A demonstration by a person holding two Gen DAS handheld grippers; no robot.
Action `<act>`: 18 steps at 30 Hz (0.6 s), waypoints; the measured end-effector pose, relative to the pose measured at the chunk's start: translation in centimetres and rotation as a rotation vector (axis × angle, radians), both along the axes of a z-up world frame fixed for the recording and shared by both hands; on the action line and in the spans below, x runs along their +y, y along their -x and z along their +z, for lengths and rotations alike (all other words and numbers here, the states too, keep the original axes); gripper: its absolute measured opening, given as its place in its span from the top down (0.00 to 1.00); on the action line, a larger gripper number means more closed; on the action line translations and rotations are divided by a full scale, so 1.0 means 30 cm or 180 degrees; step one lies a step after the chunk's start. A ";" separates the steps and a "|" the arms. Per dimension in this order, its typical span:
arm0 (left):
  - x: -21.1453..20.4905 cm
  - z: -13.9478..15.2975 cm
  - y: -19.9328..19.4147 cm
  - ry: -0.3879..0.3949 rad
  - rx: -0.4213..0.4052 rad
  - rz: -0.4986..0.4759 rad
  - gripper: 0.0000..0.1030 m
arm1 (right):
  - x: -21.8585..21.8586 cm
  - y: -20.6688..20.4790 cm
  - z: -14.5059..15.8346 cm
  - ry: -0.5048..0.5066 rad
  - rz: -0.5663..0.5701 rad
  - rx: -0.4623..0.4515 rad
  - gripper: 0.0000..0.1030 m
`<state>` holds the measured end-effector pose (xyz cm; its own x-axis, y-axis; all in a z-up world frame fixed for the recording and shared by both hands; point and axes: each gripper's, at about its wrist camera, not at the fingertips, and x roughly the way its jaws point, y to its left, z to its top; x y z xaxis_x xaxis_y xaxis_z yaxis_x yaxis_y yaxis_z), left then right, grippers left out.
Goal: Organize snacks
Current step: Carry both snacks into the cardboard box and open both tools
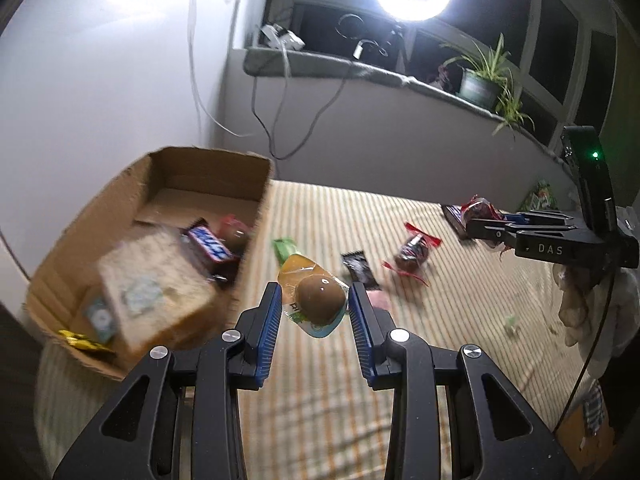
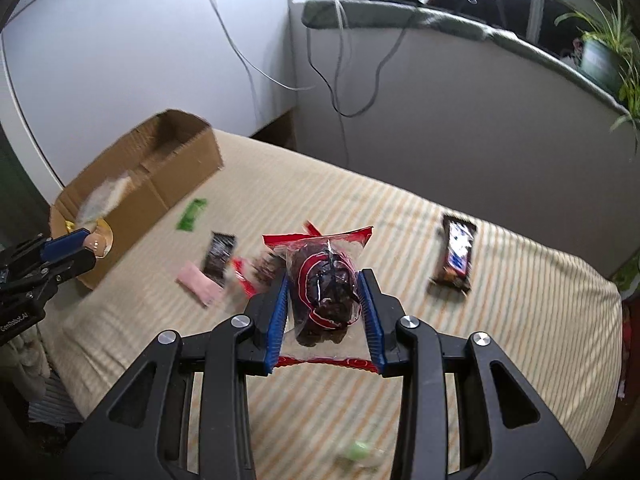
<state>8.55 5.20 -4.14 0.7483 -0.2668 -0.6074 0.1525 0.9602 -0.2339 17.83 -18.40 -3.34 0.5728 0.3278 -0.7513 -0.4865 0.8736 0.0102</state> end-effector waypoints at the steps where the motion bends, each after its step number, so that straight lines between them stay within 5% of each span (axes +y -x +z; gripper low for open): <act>1: 0.020 0.004 0.005 0.0001 -0.0013 0.0032 0.68 | 0.018 0.000 0.007 -0.0004 0.0021 -0.0015 0.65; 18: 0.284 0.000 0.021 0.0001 -0.0055 0.0490 0.68 | 0.420 -0.036 0.080 -0.0071 0.0564 -0.0096 0.65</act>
<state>7.91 13.73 -4.15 0.7908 -0.1483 -0.5939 0.0075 0.9725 -0.2328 18.92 -5.80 -0.95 0.5267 0.4420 -0.7260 -0.6333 0.7738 0.0117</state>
